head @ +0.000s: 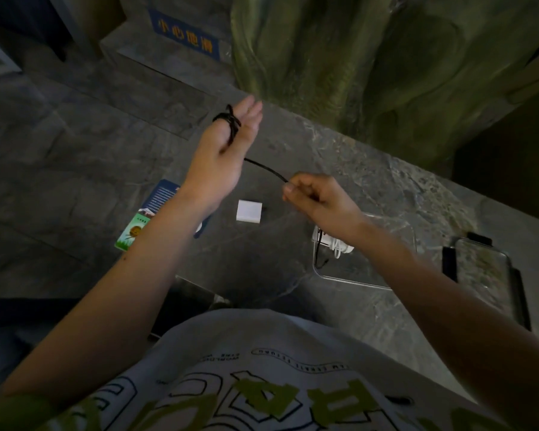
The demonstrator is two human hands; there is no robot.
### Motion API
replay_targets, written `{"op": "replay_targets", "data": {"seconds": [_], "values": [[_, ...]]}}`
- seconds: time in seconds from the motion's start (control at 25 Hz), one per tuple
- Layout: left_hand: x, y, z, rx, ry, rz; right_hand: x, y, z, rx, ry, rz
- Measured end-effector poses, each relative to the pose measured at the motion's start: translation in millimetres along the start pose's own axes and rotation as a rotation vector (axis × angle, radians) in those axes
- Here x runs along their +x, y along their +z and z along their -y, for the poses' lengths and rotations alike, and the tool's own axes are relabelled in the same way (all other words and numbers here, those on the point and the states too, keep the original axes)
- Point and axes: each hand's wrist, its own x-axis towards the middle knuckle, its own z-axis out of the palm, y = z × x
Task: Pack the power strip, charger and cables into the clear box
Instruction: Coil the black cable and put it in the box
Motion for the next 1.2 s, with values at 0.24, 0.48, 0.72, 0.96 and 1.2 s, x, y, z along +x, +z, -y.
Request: {"op": "replay_targets", "data": {"seconds": [0.24,0.48,0.72,0.96,1.2], "values": [[-3,-17,5,0.599,-0.241,0.489,5,-21,9,0.003,-0.053,-0.061],[-6,-9,-4,0.034,-0.522,1.155,13,-39,12,0.025,-0.107,-0.039],[-18,25,14,-1.046,-0.307,0.934,19,-22,-10,0.005,-0.057,-0.094],[5,35,4,-0.812,-0.125,0.093,1,-15,-31,-0.038,0.032,-0.045],[7,11,29,0.720,0.014,0.164,-1,-21,-23,-0.083,0.056,-0.068]]}}
